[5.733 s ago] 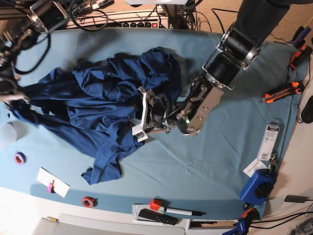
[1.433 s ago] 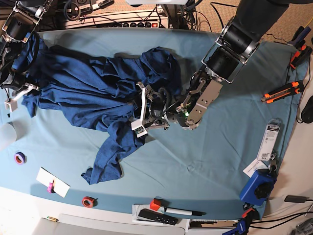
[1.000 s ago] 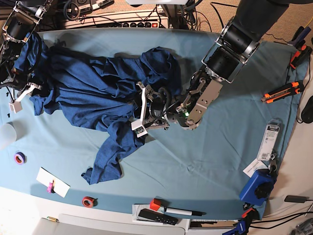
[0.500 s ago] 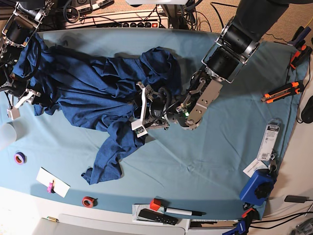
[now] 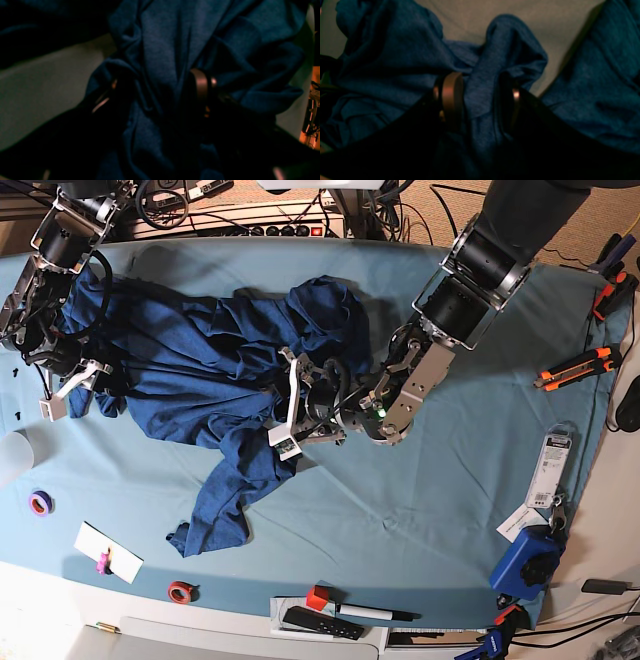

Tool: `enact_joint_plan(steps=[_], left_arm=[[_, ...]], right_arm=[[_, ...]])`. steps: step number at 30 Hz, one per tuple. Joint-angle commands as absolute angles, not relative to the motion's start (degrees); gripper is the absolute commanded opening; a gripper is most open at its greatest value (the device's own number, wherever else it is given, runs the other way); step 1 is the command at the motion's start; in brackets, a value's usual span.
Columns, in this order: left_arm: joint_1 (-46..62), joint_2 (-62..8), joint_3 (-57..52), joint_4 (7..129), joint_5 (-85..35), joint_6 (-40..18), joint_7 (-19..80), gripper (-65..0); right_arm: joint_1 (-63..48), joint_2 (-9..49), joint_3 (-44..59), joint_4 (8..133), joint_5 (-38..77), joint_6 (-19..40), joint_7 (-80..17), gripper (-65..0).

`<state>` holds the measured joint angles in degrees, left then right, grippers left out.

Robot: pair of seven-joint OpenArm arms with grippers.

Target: Layout the t-shirt on the table in an organized manner, then fold the t-shirt properly

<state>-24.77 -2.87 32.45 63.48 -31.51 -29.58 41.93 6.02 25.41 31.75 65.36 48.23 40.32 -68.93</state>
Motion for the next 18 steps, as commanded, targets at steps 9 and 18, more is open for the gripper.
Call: enact_joint_plan(steps=[9, 18], left_arm=[[-25.5, -3.0, 32.4, 63.8, -30.2, -29.3, 43.7, -32.0], [-25.5, -3.0, 32.4, 63.8, -30.2, -29.3, 43.7, -32.0]], right_arm=[[6.7, 26.4, 33.7, 66.0, 48.0, 39.8, -68.3, -40.2], [6.7, 26.3, 45.6, 66.0, 60.0, 40.0, -76.5, -40.2]])
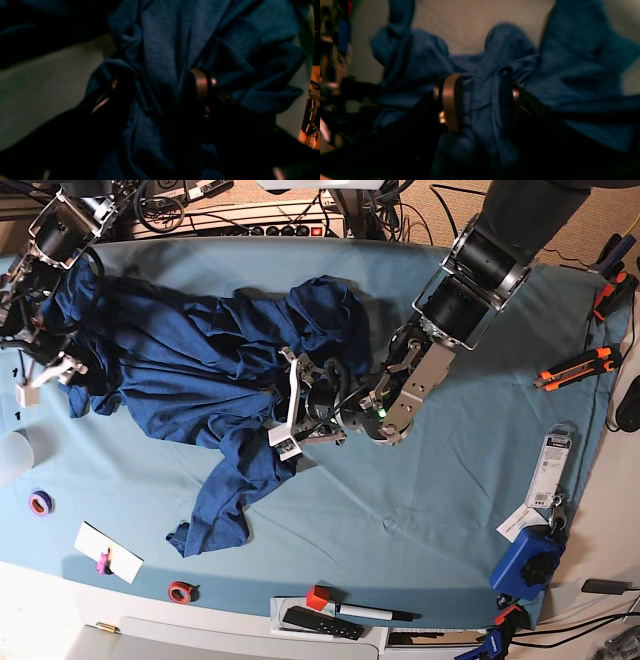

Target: Layout the t-shirt on the table in an organized manner, then fold the t-shirt properly

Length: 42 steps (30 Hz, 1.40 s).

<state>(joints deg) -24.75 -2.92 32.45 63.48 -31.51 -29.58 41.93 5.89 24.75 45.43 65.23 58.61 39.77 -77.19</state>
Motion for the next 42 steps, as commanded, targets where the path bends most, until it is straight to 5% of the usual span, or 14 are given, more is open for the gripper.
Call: enact_joint_plan(steps=[1, 9, 20, 21, 23, 32, 42], left_arm=[[-25.5, -3.0, 32.4, 63.8, -30.2, -29.3, 43.7, -32.0], [-25.5, -3.0, 32.4, 63.8, -30.2, -29.3, 43.7, -32.0], [-25.5, -3.0, 32.4, 63.8, -30.2, -29.3, 43.7, -32.0], [-25.5, -3.0, 32.4, 63.8, -30.2, -29.3, 43.7, -32.0], [-25.5, -3.0, 32.4, 63.8, -30.2, -29.3, 43.7, -32.0], [-25.5, -3.0, 32.4, 63.8, -30.2, -29.3, 43.7, -32.0], [-25.5, -3.0, 32.4, 63.8, -30.2, -29.3, 43.6, -32.0]], right_arm=[[6.7, 26.4, 47.3, 66.0, 60.0, 40.0, -76.4, -40.2], [6.7, 26.3, 54.3, 66.0, 50.8, 40.0, -71.3, -40.2], [6.7, 26.4, 40.5, 66.0, 27.6, 33.8, -57.8, -40.8], [6.7, 26.4, 38.7, 66.0, 26.3, 33.2, -57.8, -45.3], [6.7, 26.5, 35.9, 66.0, 23.3, 33.1, -58.1, -65.0], [6.7, 32.4, 39.2, 66.0, 14.9, 26.0, -59.1, -65.0], [6.7, 33.7, 46.7, 66.0, 23.8, 27.9, -63.4, -65.0]])
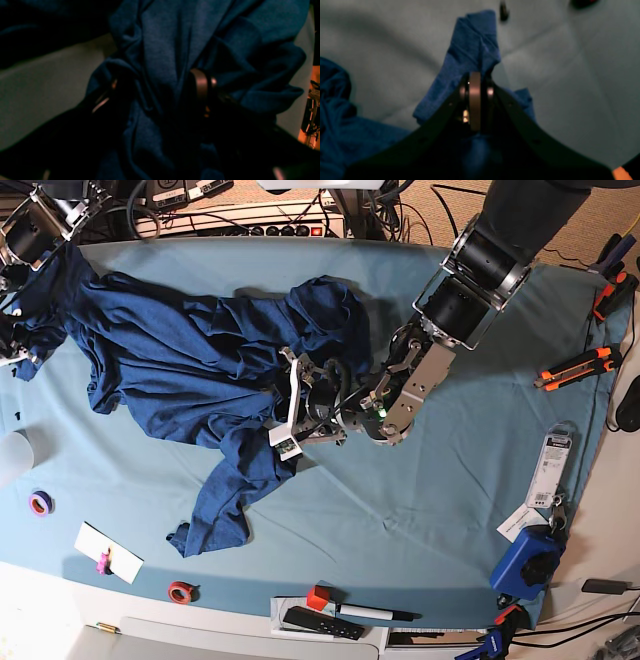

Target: Layout the t-shirt on the table in an organized manner, then fold the t-shirt properly

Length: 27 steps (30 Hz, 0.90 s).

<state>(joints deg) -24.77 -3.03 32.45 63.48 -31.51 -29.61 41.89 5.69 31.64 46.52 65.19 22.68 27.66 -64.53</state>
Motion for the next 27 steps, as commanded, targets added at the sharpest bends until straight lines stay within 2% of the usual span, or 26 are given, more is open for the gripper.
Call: enact_joint_plan(steps=[1, 4, 5, 12, 27], left_arm=[[-25.5, -3.0, 32.4, 63.8, -30.2, -29.3, 43.6, -32.0], [-25.5, -3.0, 32.4, 63.8, -30.2, -29.3, 43.6, -32.0], [-25.5, -3.0, 32.4, 63.8, -30.2, -29.3, 43.6, -32.0], [-25.5, -3.0, 32.4, 63.8, -30.2, -29.3, 43.7, -32.0], [-25.5, -3.0, 32.4, 63.8, -30.2, -29.3, 43.6, -32.0]], right_arm=[[6.7, 33.6, 46.7, 66.0, 26.3, 29.6, -64.4, -64.6], [6.7, 33.7, 46.7, 66.0, 32.7, 32.5, -66.3, -39.8], [6.7, 33.7, 46.7, 66.0, 34.9, 32.9, -66.6, -35.5], [6.7, 33.5, 46.7, 66.0, 48.1, 35.4, -71.0, -34.9], [6.7, 23.6, 46.5, 66.0, 48.4, 39.2, -67.5, -35.0]])
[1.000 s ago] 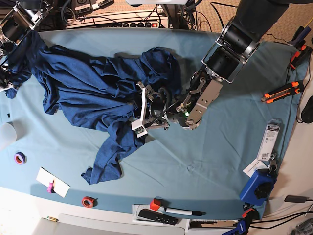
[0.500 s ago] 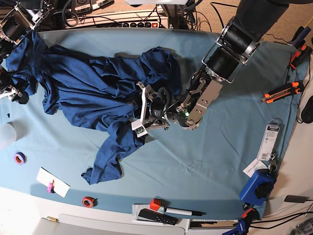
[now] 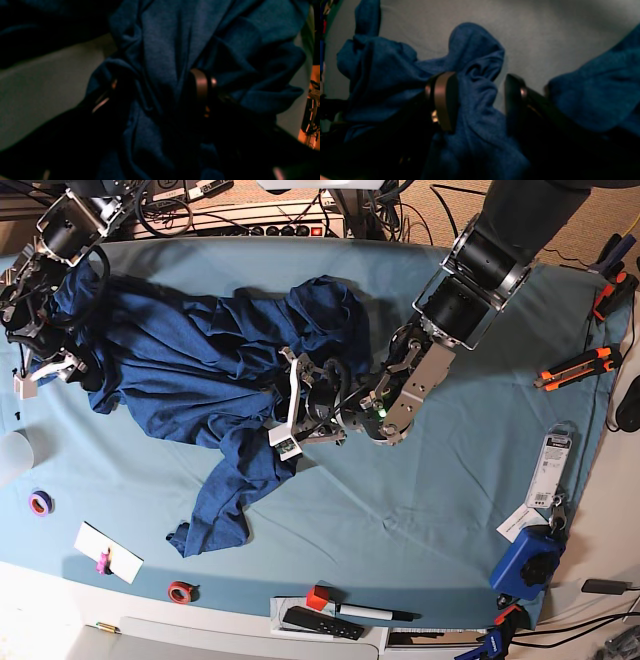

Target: Layout the t-shirt on the table in an organized manner, then fold the t-shirt properly

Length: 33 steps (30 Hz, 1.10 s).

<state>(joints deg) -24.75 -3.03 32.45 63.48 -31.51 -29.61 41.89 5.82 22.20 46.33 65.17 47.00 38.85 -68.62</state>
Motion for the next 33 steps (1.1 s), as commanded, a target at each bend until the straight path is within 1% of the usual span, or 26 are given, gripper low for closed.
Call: enact_joint_plan(steps=[1, 6, 11, 12, 13, 15, 16, 19, 20, 22, 24, 28, 30, 33], left_arm=[[-25.5, -3.0, 32.4, 63.8, -30.2, -29.3, 43.6, -32.0], [-25.5, -3.0, 32.4, 63.8, -30.2, -29.3, 43.6, -32.0], [-25.5, -3.0, 32.4, 63.8, -30.2, -29.4, 43.6, -32.0], [-25.5, -3.0, 32.4, 63.8, -30.2, -29.4, 43.6, -32.0], [-25.5, -3.0, 32.4, 63.8, -30.2, -29.4, 43.6, -32.0], [-25.6, -3.0, 32.4, 63.8, -30.2, -29.3, 43.6, -32.0], [-25.6, -3.0, 32.4, 63.8, -30.2, -29.3, 43.6, -32.0], [-25.8, -3.0, 30.2, 63.9, -30.2, -26.3, 41.4, -32.0], [-25.8, -3.0, 28.4, 63.9, -30.3, -26.1, 40.6, -32.0], [-25.9, -3.0, 23.6, 63.9, -32.5, -26.6, 40.5, -32.0], [-25.9, -3.0, 17.3, 63.9, -36.5, -29.1, 42.6, -32.0], [-25.8, -3.6, 5.4, 63.9, -50.6, -35.4, 55.1, -32.0], [-25.7, -5.3, 2.9, 63.9, -60.1, -36.8, 60.9, -32.0], [-25.5, -8.2, 2.1, 63.9, -72.4, -37.6, 70.8, -32.0]], right_arm=[[6.7, 23.3, 46.5, 66.0, 48.4, 39.2, -67.3, -35.0], [6.7, 22.0, 46.5, 66.0, 48.3, 39.2, -67.0, -35.0], [6.7, 19.1, 46.5, 66.0, 46.8, 39.2, -67.0, -35.0], [6.7, 18.7, 46.5, 66.0, 46.1, 39.2, -66.7, -36.9], [6.7, 18.7, 46.5, 66.0, 45.4, 39.2, -66.5, -43.0], [6.7, 19.0, 46.5, 66.0, 45.5, 39.2, -66.5, -62.5], [6.8, 19.4, 46.5, 66.0, 45.6, 39.3, -66.3, -65.0], [7.9, 21.4, 46.5, 66.0, 45.6, 40.0, -65.8, -65.0], [8.5, 22.4, 46.5, 66.0, 45.6, 40.0, -65.8, -65.0], [9.6, 24.8, 46.5, 66.0, 45.6, 40.0, -65.8, -65.0], [10.8, 27.2, 46.5, 66.0, 45.4, 40.0, -65.7, -65.0], [12.3, 30.6, 46.5, 66.0, 45.4, 40.0, -65.5, -65.0], [12.6, 31.4, 46.5, 66.0, 45.5, 40.0, -65.4, -65.0], [12.6, 31.3, 46.5, 66.0, 45.4, 40.0, -64.8, -65.0]])
